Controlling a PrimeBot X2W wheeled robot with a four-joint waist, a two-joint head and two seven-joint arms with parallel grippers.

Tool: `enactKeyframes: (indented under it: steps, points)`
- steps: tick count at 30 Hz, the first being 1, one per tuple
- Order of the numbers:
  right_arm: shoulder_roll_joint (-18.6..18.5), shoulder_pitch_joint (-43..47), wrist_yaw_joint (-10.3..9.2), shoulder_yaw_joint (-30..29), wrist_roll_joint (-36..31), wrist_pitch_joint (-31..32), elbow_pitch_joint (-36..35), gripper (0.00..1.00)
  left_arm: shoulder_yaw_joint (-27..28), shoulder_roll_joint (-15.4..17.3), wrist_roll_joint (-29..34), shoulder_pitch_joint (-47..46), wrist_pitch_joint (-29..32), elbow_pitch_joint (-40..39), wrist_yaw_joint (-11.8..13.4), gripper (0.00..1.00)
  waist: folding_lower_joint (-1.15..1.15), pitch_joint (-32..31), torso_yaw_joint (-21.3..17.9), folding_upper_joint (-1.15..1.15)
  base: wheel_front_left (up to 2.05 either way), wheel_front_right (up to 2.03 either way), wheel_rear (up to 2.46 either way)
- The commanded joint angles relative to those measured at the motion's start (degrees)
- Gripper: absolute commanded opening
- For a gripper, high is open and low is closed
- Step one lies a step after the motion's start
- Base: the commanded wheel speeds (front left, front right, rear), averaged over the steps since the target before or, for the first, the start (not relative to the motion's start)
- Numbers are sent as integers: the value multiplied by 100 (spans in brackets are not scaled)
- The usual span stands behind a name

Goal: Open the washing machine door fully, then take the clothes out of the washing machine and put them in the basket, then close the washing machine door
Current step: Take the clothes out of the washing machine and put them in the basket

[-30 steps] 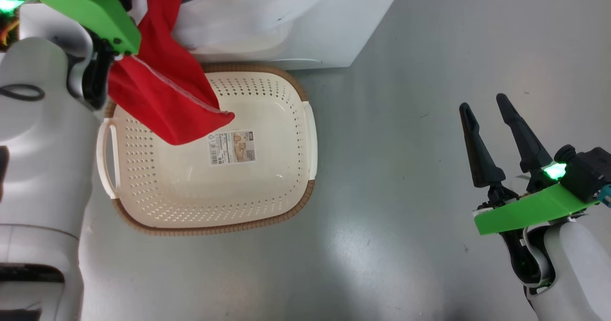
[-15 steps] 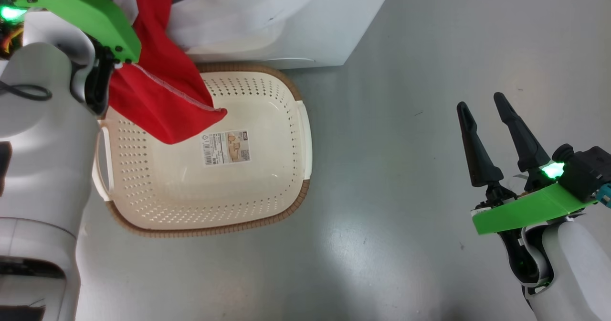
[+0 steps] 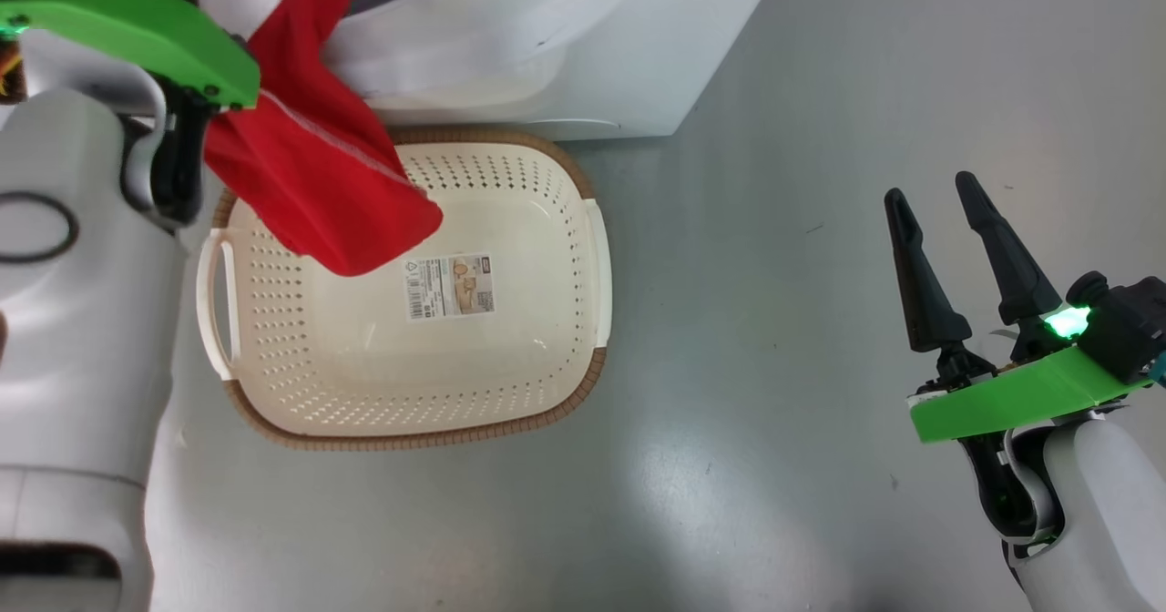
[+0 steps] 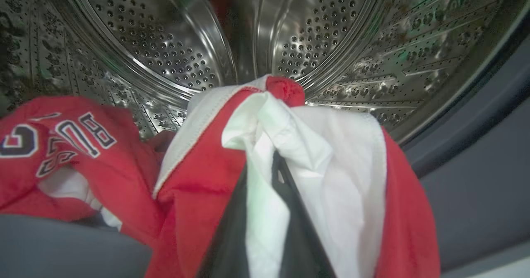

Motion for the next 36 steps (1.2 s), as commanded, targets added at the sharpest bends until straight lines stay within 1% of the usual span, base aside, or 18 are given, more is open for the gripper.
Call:
enactKeyframes:
  steps: [1, 5, 11, 19, 21, 22, 24, 25, 31, 34, 36]
  points:
    - [-30, 113, 29, 99, 23, -36, -135, 100, 176, 276, 98, 204, -66, -329, 60, 0, 0, -35, 22, 0, 0, 0, 0]
    - [-27, 162, 29, 86, 16, -36, -134, 100, 593, 169, 421, 847, -67, -1257, 113, 0, 0, -119, 64, 0, 0, 0, 0]
    - [-10, 253, 29, 93, 10, -36, -122, 100, 1174, -136, 915, 1794, -68, -2509, 76, 0, 0, -273, 123, 0, 0, 0, 0]
    - [-5, 380, 29, 105, 15, -36, -105, 100, 1653, -510, 1299, 2887, -68, -3871, -14, 0, 0, -447, 195, 0, 0, 0, 0]
    - [-8, 404, 29, 106, 18, -36, -103, 100, 1720, -564, 1328, 3116, -68, -4164, -28, 0, 0, -470, 208, 0, 0, 0, 0]
    - [-8, 404, 29, 106, 18, -36, -103, 100, 1720, -564, 1328, 3116, -68, -4164, -28, 0, 0, -470, 208, 0, 0, 0, 0]
    - [-16, 427, 29, 108, 23, -36, -100, 100, 1806, -621, 1331, 3443, -68, -4610, -40, 0, 0, -498, 220, 0, 0, 0, 0]
    - [-16, 427, 29, 108, 23, -36, -100, 100, 1806, -621, 1331, 3443, -68, -4610, -40, 0, 0, -498, 220, 0, 0, 0, 0]
    - [-27, 454, 29, 120, 32, -36, -116, 100, 1854, -667, 1257, 4161, -69, -5441, -47, 0, 0, -509, 207, 0, 0, 0, 0]
    - [-19, 455, 29, 125, 34, -36, -118, 100, 1680, -670, 1075, 4535, -69, -5676, 25, 0, 0, -480, 202, 0, 0, 0, 0]
    - [-14, 445, 29, 119, 34, -36, -124, 100, 1518, -671, 941, 4738, -69, -5699, 103, 0, 0, -435, 213, 0, 0, 0, 0]
